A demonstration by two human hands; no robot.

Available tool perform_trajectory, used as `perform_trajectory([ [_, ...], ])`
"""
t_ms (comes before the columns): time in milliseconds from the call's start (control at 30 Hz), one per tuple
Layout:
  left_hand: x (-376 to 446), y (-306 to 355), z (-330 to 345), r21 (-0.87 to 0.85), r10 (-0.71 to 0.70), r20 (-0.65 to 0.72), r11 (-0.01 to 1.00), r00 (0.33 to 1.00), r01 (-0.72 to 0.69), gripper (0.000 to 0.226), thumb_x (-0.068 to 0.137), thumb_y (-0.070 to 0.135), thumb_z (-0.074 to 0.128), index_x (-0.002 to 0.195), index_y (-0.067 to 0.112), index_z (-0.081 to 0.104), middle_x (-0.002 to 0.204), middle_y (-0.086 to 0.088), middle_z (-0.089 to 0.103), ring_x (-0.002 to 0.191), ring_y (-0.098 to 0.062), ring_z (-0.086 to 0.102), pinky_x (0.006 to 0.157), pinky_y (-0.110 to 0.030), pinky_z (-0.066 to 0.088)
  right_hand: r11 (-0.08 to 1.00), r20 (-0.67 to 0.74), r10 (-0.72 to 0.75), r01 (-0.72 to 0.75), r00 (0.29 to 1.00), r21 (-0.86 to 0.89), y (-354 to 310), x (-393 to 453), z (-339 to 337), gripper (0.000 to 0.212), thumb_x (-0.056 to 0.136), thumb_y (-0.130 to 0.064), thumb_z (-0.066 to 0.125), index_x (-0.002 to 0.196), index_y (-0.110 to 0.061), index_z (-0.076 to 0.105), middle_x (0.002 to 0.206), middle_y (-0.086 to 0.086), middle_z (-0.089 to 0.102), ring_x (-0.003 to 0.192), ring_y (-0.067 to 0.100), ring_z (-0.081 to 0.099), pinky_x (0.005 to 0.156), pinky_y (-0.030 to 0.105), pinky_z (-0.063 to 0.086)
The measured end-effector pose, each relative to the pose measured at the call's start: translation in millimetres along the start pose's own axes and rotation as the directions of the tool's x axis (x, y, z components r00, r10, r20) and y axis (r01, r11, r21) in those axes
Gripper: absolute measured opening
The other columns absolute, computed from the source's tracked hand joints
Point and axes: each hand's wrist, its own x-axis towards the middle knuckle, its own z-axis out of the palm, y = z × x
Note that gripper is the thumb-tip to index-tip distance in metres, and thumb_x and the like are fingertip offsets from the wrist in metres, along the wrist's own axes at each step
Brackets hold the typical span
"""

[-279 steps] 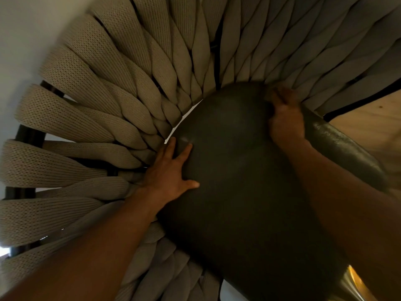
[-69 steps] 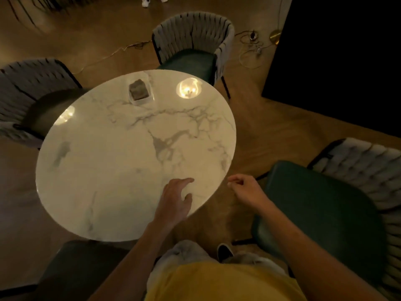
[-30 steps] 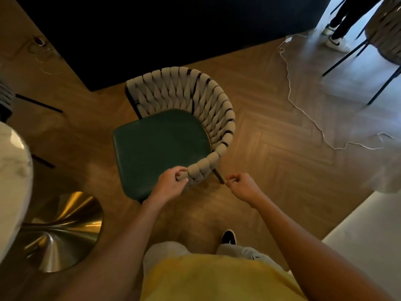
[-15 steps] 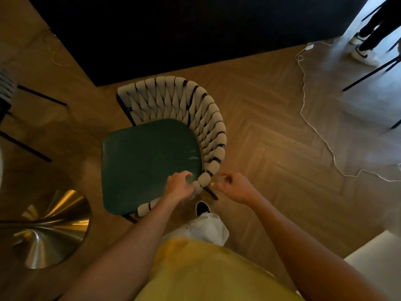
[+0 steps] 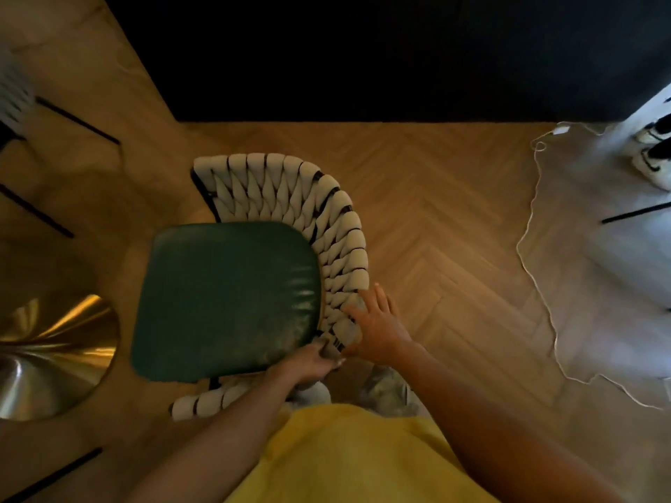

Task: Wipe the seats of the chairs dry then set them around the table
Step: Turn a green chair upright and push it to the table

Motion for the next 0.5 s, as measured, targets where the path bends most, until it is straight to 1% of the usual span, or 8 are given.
perform_trajectory([
  [100, -2.4, 15.9, 5.8, -0.064, -0.084, -0.036, 0.995, 0.996, 0.082, 0.091, 0.069, 0.078, 0.052, 0.147, 0.037, 0.033, 0.142, 0.0, 0.051, 0.126, -0.025, 0.05, 0.104, -0.042, 0.043, 0.982, 0.022, -0.137, 0.139, 0.99, -0.132, 22.2, 27.0, -2.5, 0.087, 0.074, -0.068, 0.062, 0.145, -0.037, 0.024, 0.157, 0.007, 0.002, 0.143, 0.039, -0.011, 0.116, 0.057, -0.002],
  [200, 1.9, 28.1, 16.9, -0.03, -0.162, -0.134, 0.987, 0.978, 0.16, 0.095, 0.068, 0.088, 0.04, 0.145, 0.033, 0.037, 0.141, -0.002, 0.051, 0.126, -0.027, 0.05, 0.103, -0.041, 0.042, 0.926, 0.101, -0.279, 0.295, 0.955, -0.237, 46.9, 52.2, -10.1, 0.077, 0.081, -0.062, 0.058, 0.146, -0.035, 0.025, 0.158, 0.01, 0.0, 0.144, 0.04, -0.013, 0.115, 0.057, -0.004],
  [267, 9.4, 33.7, 27.8, -0.056, -0.243, -0.249, 0.97, 0.938, 0.236, 0.11, 0.051, 0.103, 0.024, 0.14, 0.04, 0.039, 0.142, -0.001, 0.051, 0.127, -0.031, 0.048, 0.105, -0.049, 0.038, 0.88, 0.158, -0.354, 0.385, 0.922, -0.279, 62.1, 67.7, -17.9, 0.07, 0.086, -0.064, 0.05, 0.146, -0.037, 0.026, 0.159, 0.009, -0.002, 0.144, 0.04, -0.015, 0.114, 0.056, -0.006],
  [300, 13.4, 37.6, 33.7, -0.083, -0.287, -0.313, 0.958, 0.905, 0.275, 0.119, 0.042, 0.107, 0.017, 0.138, 0.042, 0.04, 0.143, -0.001, 0.049, 0.128, -0.033, 0.046, 0.106, -0.054, 0.035, 0.858, 0.178, -0.385, 0.422, 0.906, -0.293, 67.5, 74.3, -21.4, 0.067, 0.087, -0.065, 0.047, 0.146, -0.039, 0.027, 0.16, 0.008, -0.003, 0.144, 0.039, -0.016, 0.114, 0.055, -0.008],
  [333, 20.8, 41.8, 40.4, -0.122, -0.337, -0.344, 0.942, 0.877, 0.314, 0.125, 0.036, 0.108, 0.013, 0.139, 0.042, 0.039, 0.146, -0.002, 0.046, 0.131, -0.036, 0.042, 0.107, -0.058, 0.03, 0.838, 0.2, -0.41, 0.454, 0.89, -0.302, 71.1, 80.5, -24.1, 0.065, 0.088, -0.065, 0.044, 0.145, -0.039, 0.027, 0.16, 0.008, -0.004, 0.143, 0.039, -0.017, 0.113, 0.056, -0.009],
  [367, 25.1, 48.8, 45.5, -0.166, -0.395, -0.347, 0.919, 0.851, 0.358, 0.126, 0.037, 0.108, 0.013, 0.141, 0.04, 0.037, 0.15, -0.004, 0.041, 0.136, -0.039, 0.035, 0.109, -0.061, 0.024, 0.821, 0.221, -0.433, 0.484, 0.874, -0.304, 74.0, 86.3, -27.2, 0.064, 0.088, -0.065, 0.043, 0.145, -0.039, 0.028, 0.16, 0.008, -0.004, 0.143, 0.038, -0.018, 0.112, 0.057, -0.01],
  [433, 18.4, 73.1, 48.8, -0.244, -0.497, -0.333, 0.866, 0.801, 0.436, 0.118, 0.052, 0.102, 0.018, 0.148, 0.034, 0.028, 0.157, -0.009, 0.028, 0.143, -0.045, 0.016, 0.112, -0.065, 0.01, 0.786, 0.257, -0.475, 0.537, 0.841, -0.306, 79.5, 96.1, -33.3, 0.063, 0.089, -0.064, 0.043, 0.144, -0.037, 0.029, 0.16, 0.008, -0.004, 0.144, 0.038, -0.017, 0.11, 0.061, -0.012],
  [500, 13.2, 89.5, 51.8, -0.305, -0.57, -0.333, 0.819, 0.751, 0.487, 0.1, 0.07, 0.091, 0.027, 0.15, 0.031, 0.022, 0.159, -0.012, 0.02, 0.145, -0.045, 0.006, 0.113, -0.066, 0.008, 0.739, 0.293, -0.525, 0.598, 0.8, -0.311, 87.3, 104.0, -37.3, 0.06, 0.092, -0.058, 0.044, 0.145, -0.035, 0.028, 0.161, 0.007, 0.0, 0.144, 0.037, -0.016, 0.11, 0.062, -0.01],
])
